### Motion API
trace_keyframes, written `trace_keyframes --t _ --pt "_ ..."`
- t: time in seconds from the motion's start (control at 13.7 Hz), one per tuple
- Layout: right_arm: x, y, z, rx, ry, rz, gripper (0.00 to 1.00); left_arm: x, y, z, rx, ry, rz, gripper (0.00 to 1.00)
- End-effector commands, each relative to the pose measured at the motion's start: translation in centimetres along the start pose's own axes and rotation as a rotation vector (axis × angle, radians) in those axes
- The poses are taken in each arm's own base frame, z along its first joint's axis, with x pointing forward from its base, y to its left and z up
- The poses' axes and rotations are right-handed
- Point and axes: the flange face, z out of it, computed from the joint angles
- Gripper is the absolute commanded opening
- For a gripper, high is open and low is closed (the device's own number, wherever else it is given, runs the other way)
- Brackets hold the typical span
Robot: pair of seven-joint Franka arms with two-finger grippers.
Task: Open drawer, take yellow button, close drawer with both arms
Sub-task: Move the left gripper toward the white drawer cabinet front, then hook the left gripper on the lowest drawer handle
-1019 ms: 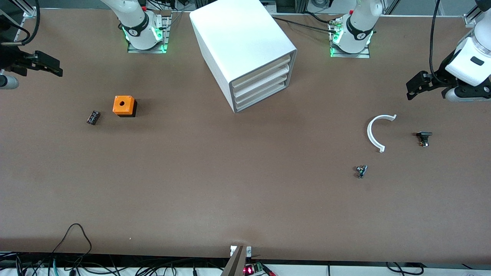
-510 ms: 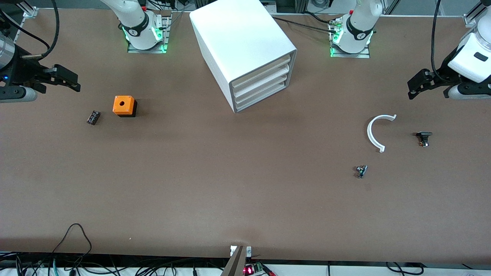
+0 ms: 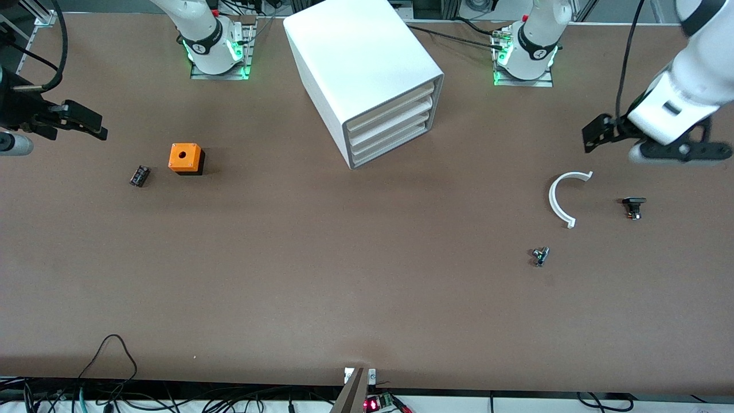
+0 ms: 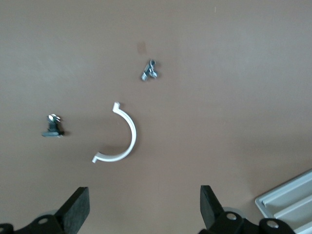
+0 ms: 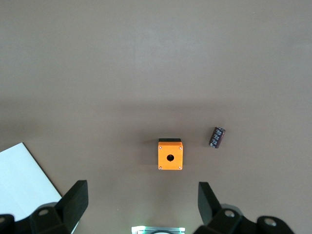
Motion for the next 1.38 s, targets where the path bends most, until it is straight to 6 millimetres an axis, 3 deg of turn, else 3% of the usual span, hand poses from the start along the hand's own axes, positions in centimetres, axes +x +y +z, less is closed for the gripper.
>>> trace_keyframes --t 0.0,0.15,0.29,0.36,0.51,0.73,0.87,1.02,1.31 --pt "1.0 -0.5 0.7 0.013 -0.011 0.004 1.00 1.4 2.2 3.1 -0.014 -0.104 0.064 1.00" --pt "0.7 -0.1 0.2 0.012 -0.007 0.001 1.00 2.0 2.6 5.0 -0.153 -0.156 0.086 1.00" --pt "-0.2 0.6 -0.7 0.008 -0.001 0.012 1.00 2.7 2.8 8.6 -0.307 -0.234 0.105 1.00" --pt "-0.5 1.6 -0.4 0.004 -0.032 0.035 1.00 2.7 3.7 10.7 -0.379 -0.281 0.102 1.00" --pt "-0.6 1.8 -0.4 0.011 -0.042 0.033 1.00 2.1 6.0 14.1 -0.498 -0.370 0.094 1.00" --pt "0.4 0.9 0.7 0.006 -0.048 0.011 1.00 -0.1 10.3 19.3 -0.769 -0.478 0.114 1.00" --pt "-0.8 1.1 0.5 -0.016 -0.083 0.025 1.00 -1.8 13.2 21.4 -0.868 -0.525 0.103 1.00" --pt "-0.9 1.2 0.5 -0.041 -0.090 0.026 1.00 -3.8 16.8 22.7 -0.894 -0.563 0.118 1.00" --pt "-1.0 1.5 0.2 -0.118 -0.079 0.028 1.00 -7.3 21.3 26.0 -0.868 -0.572 0.112 0.99"
